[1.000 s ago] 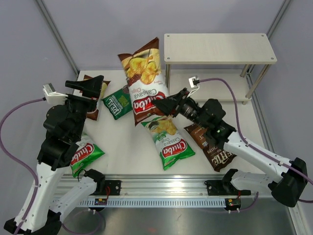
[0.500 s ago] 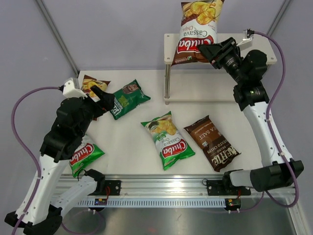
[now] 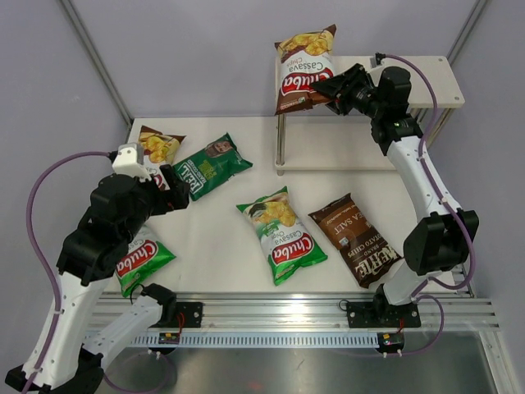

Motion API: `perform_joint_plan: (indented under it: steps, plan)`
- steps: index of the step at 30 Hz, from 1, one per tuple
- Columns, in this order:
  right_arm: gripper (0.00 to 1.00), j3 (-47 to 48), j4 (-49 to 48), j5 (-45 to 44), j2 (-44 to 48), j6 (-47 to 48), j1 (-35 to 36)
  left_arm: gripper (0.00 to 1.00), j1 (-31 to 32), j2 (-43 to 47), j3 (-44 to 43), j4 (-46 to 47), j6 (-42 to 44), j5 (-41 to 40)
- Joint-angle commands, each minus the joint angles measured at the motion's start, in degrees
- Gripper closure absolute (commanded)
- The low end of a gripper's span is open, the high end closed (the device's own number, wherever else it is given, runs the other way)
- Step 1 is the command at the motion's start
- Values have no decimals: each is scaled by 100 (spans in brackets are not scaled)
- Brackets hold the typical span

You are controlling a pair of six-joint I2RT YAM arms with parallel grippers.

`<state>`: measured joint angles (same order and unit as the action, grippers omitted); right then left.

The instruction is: Place and organize the chips bags onto the shelf

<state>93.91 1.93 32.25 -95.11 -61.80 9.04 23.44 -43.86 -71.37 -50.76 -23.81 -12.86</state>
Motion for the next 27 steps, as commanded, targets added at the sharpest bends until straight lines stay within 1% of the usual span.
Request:
perform_joint_plan:
  steps: [1, 5, 10, 12, 15, 16, 18, 19, 20, 21, 24, 25, 27]
  plan:
    - [68, 531, 78, 220, 2, -192, -7, 1, -33, 123, 132, 23, 298, -67]
    - [65, 558, 272, -86, -16, -210, -16, 1, -33, 167, 238, 49, 316, -155]
    - [64, 1207, 684, 106, -552, -192, -51, 1, -33, 167, 335, 102, 369, -155]
    - [63, 1331, 773, 194, -727, -166, -69, 1, -33, 176, 370, 102, 377, -164]
    - [59, 1079, 695, 28, -606, -157, -60, 1, -33, 219, 440, 110, 421, -216]
    - [58, 1007, 677, -130, -544, -148, -60, 1, -41, 228, 458, 110, 439, -269]
    - [53, 919, 685, -166, -456, -113, -60, 1, -41, 220, 475, 110, 457, -331]
    - [46, 936, 720, -166, -456, -87, -60, 1, -33, 211, 484, 119, 465, -340]
    - [43, 980, 808, -166, -499, -52, -69, 1, -41, 202, 501, 163, 474, -348]
    - [38, 1119, 1035, -184, -508, 88, -60, 1, -41, 193, 510, 172, 483, -348]
    - [31, 1270, 1457, -429, -386, 465, -60, 1, -41, 106, 572, 225, 474, -357]
    - [30, 1296, 1572, -656, -342, 572, -60, 1, -50, 97, 607, 242, 483, -357]
    - [29, 1436, 1957, -860, -262, 931, -69, 1, -50, 44, 633, 269, 500, -349]
